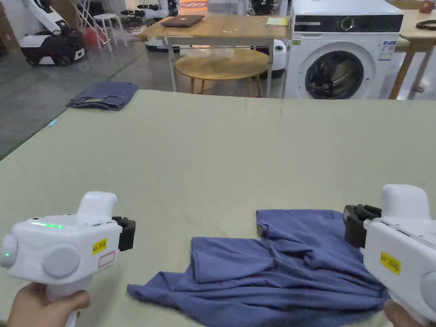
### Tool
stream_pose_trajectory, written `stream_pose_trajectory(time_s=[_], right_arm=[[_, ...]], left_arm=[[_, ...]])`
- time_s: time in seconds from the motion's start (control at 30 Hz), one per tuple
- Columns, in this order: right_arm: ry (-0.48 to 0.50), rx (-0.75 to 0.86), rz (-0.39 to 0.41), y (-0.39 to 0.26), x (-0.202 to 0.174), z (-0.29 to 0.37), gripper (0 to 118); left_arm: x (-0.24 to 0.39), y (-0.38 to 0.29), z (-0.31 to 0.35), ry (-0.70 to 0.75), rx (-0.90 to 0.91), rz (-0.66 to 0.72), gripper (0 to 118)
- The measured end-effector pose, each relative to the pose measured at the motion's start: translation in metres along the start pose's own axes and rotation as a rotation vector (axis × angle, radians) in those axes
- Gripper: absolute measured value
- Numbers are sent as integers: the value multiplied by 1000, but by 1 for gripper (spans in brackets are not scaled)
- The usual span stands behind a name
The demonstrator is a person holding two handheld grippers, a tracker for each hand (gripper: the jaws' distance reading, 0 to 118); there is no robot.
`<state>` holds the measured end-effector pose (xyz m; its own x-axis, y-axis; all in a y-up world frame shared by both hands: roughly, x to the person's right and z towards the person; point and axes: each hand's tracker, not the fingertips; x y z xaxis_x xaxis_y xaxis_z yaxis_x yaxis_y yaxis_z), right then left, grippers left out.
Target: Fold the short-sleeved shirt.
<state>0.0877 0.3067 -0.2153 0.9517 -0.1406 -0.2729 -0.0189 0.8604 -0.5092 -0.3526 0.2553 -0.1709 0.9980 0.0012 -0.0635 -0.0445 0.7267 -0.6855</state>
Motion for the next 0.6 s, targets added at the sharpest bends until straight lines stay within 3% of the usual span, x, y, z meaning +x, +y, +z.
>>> stream_pose_trajectory(time_s=[0.03,0.07,0.1,0.13,0.2,0.33,0.37,0.43,0.5,0.53,0.6], right_arm=[[21,-4,-14,-1,0,0,0],[33,-5,-26,-1,0,-1,0],[28,-4,-23,0,-2,0,0],[25,-3,-18,0,-4,-1,0],[17,-8,-2,1,-4,2,0],[13,-10,1,1,-3,2,0],[13,-14,1,2,-3,1,0],[2,-19,12,2,-2,1,0],[-8,-20,13,3,0,-1,0],[-8,-22,9,4,2,-2,0],[-9,-23,3,4,4,-4,0]], left_arm=[[-1,-6,-10,33,-29,-19,11],[-2,-10,-18,71,-47,-20,58],[-3,-17,-32,78,-84,-27,96],[-5,-26,-43,34,-134,-19,104],[-8,-42,-66,-37,-224,62,100],[-13,-67,-98,8,-308,112,99],[-14,-72,-102,4,-340,132,94],[-15,-81,-106,-44,-382,190,71],[12,-77,-95,36,-415,163,51],[17,-74,-91,51,-380,87,38],[23,-76,-89,35,-403,101,5]])
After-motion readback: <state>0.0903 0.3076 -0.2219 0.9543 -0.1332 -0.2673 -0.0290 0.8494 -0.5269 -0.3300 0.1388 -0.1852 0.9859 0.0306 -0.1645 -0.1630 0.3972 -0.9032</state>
